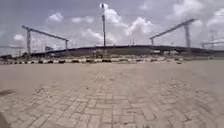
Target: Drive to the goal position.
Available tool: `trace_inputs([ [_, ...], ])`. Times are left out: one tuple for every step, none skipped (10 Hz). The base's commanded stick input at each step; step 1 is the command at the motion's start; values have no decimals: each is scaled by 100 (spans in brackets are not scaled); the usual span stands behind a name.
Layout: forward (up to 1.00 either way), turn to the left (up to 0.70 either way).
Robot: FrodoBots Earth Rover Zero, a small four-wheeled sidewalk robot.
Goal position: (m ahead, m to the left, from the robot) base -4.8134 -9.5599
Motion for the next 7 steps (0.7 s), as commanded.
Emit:
trace_inputs([
  [0, -45],
  [0, -45],
  [0, -45],
  [0, -45],
  [0, -45],
  [0, -45],
  [0, -45],
])
